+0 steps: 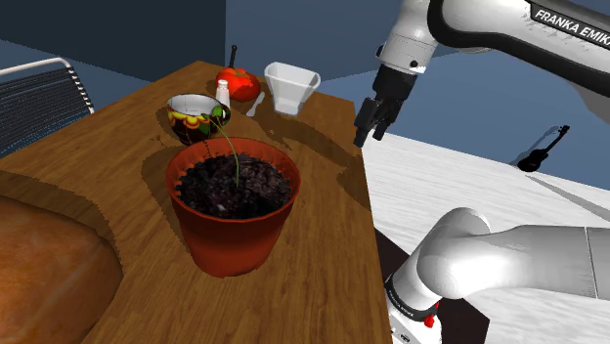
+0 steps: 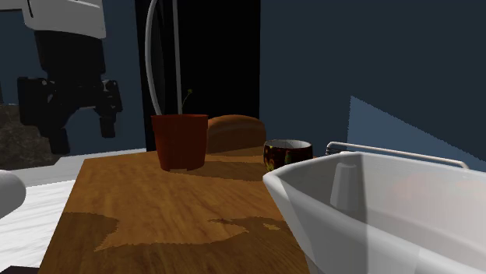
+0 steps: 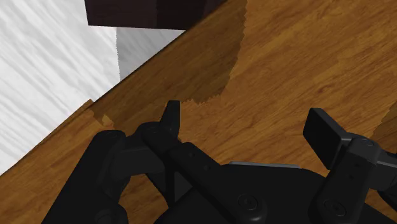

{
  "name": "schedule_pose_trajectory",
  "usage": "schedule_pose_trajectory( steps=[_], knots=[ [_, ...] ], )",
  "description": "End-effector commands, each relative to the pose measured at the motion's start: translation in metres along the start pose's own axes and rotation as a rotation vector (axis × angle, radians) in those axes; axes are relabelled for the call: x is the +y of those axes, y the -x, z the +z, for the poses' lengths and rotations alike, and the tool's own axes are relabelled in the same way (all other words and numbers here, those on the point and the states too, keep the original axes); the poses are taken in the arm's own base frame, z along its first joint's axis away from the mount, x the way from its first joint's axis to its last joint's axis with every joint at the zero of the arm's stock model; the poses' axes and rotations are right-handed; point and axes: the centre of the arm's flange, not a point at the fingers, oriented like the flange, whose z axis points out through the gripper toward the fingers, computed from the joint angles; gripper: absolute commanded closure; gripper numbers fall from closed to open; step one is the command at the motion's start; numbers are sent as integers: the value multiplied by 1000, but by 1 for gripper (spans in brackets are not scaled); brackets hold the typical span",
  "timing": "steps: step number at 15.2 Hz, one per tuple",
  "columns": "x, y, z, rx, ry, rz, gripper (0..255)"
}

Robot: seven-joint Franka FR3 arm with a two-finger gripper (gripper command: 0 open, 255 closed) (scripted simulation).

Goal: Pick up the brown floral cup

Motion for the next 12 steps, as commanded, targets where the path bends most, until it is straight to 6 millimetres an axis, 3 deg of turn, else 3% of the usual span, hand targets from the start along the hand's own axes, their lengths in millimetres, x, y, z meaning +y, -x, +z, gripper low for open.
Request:
schedule_pose_trajectory(
  steps=[1, 12],
  knots=[
    [0, 0, 0, 0, 0, 0, 0],
    [-64, -133, 11, 2, 42, -8, 0]
  ],
)
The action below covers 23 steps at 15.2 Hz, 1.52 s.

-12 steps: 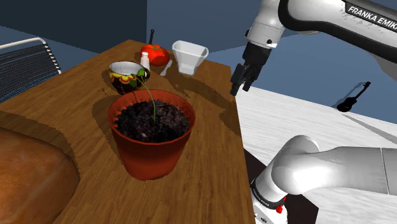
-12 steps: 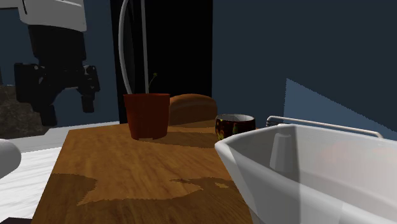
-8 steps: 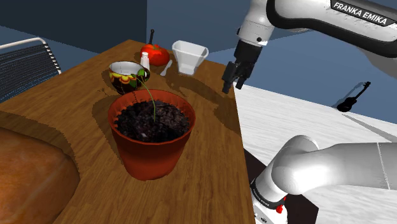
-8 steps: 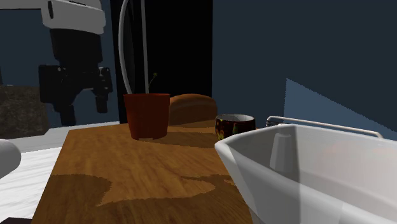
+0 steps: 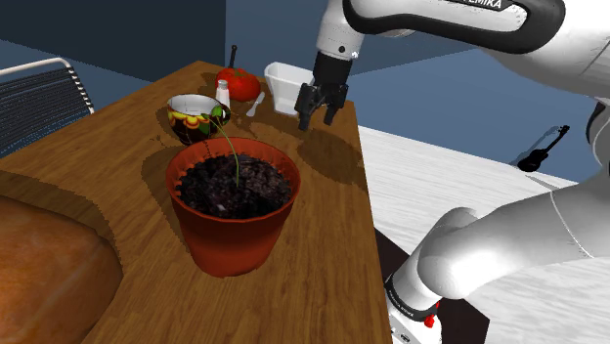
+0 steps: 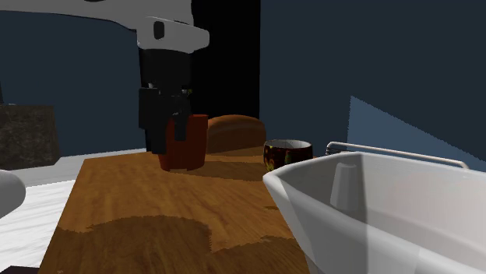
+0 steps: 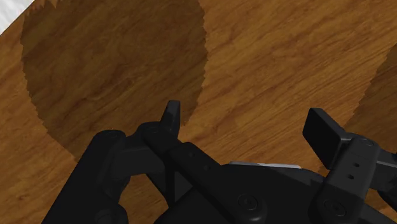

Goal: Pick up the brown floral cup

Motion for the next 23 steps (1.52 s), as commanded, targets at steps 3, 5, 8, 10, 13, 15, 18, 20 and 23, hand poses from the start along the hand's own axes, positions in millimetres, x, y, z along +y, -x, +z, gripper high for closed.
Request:
schedule_pose_trajectory(
  steps=[3, 5, 8, 10, 13, 15, 18, 20, 23],
  knots=[
    [-25, -51, 2, 1, 15, -3, 0],
    [-37, -75, 4, 1, 22, -4, 0],
    [-54, -111, 7, 2, 34, -6, 0],
    [-66, -135, 9, 2, 41, -8, 0],
    [-84, -171, 12, 3, 53, -10, 0],
    [-95, -195, 15, 3, 60, -11, 0],
    [-113, -231, 18, 4, 72, -13, 0],
    [-115, -237, 24, 4, 73, -14, 0],
    [-114, -237, 40, 4, 73, -14, 0]
  ],
)
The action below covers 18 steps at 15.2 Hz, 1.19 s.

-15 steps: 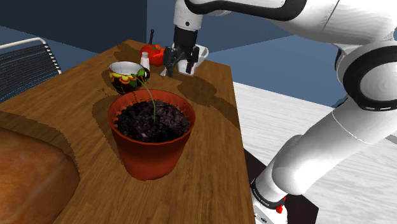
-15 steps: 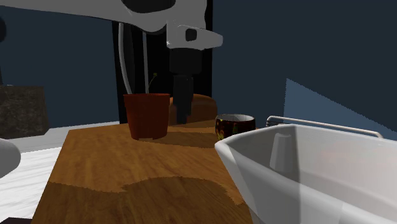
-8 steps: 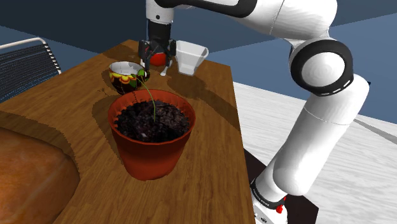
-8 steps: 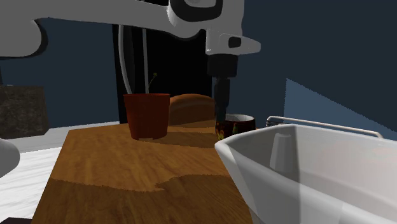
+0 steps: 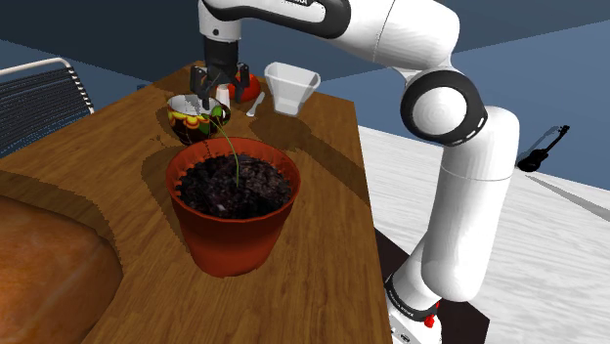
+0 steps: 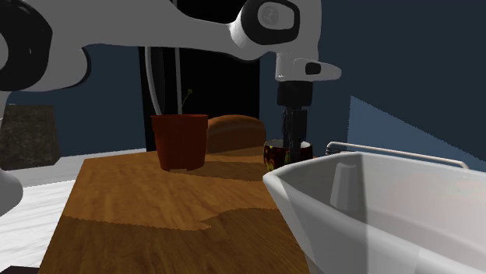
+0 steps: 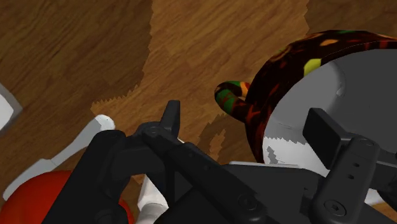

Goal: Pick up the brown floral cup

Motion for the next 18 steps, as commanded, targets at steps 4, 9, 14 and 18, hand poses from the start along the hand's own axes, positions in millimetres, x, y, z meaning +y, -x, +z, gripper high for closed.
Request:
schedule_pose_trajectory(
  steps=[4, 9, 14, 18],
  knots=[
    [-1, -2, 24, 0, 0, 0, 0],
    [-1, -1, 24, 0, 0, 0, 255],
    [-1, -1, 23, 0, 0, 0, 255],
    [-1, -1, 8, 0, 0, 0, 255]
  ],
)
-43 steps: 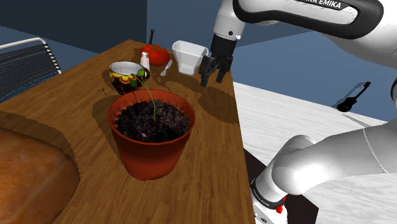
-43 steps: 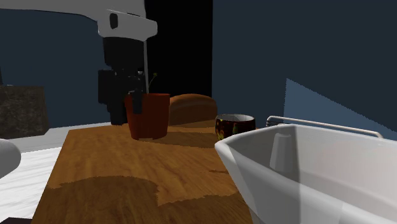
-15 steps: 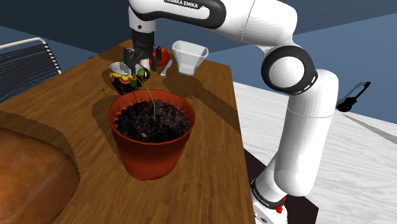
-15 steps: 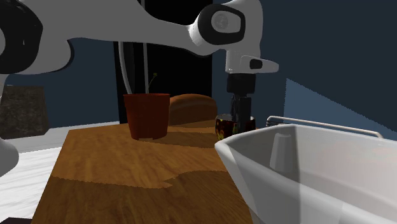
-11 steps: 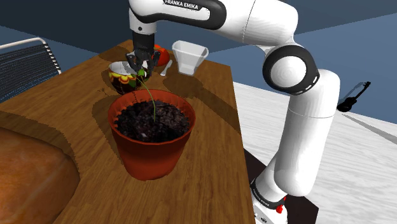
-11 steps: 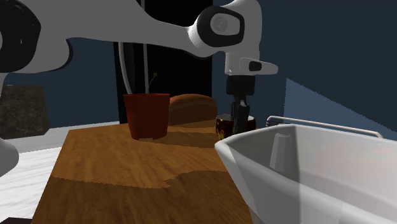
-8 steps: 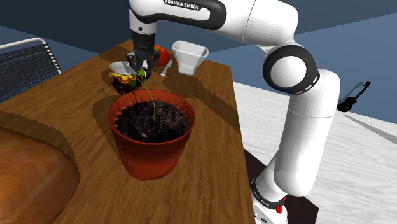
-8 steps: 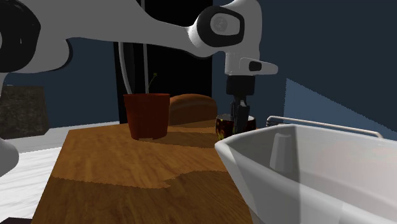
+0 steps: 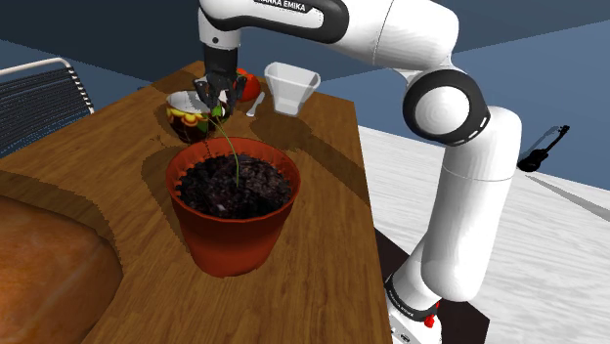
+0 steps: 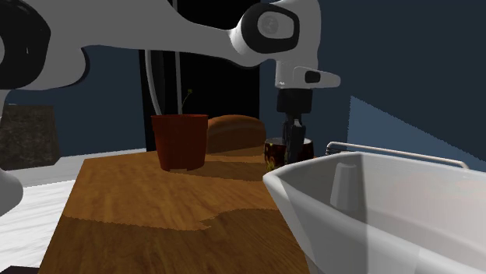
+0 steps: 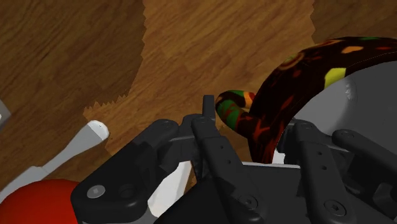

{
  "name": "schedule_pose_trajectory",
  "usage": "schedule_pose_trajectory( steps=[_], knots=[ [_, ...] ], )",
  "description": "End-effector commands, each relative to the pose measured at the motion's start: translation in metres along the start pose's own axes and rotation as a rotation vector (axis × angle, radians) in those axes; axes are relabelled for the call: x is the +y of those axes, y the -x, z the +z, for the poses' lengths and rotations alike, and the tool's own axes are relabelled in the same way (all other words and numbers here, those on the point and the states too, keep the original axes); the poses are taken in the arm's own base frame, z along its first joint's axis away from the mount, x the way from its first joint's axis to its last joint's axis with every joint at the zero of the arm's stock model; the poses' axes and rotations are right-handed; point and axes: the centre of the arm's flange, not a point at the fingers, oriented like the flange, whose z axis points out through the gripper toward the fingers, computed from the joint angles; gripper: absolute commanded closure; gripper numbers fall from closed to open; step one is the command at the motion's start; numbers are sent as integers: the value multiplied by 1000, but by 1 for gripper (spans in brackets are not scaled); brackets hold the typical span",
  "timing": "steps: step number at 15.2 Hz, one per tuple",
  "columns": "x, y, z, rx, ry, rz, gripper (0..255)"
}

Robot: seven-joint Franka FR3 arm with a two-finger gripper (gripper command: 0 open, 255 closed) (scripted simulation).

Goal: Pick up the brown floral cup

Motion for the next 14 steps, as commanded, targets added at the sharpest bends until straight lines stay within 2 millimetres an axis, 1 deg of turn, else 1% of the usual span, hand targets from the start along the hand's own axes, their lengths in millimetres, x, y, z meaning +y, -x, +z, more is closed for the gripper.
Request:
schedule_pose_trajectory(
  steps=[1, 12, 14],
  knots=[
    [1, 0, -12, 1, 0, 0, 255],
    [2, 2, -70, 1, 0, 0, 255],
    [2, 2, -71, 1, 0, 0, 255]
  ],
)
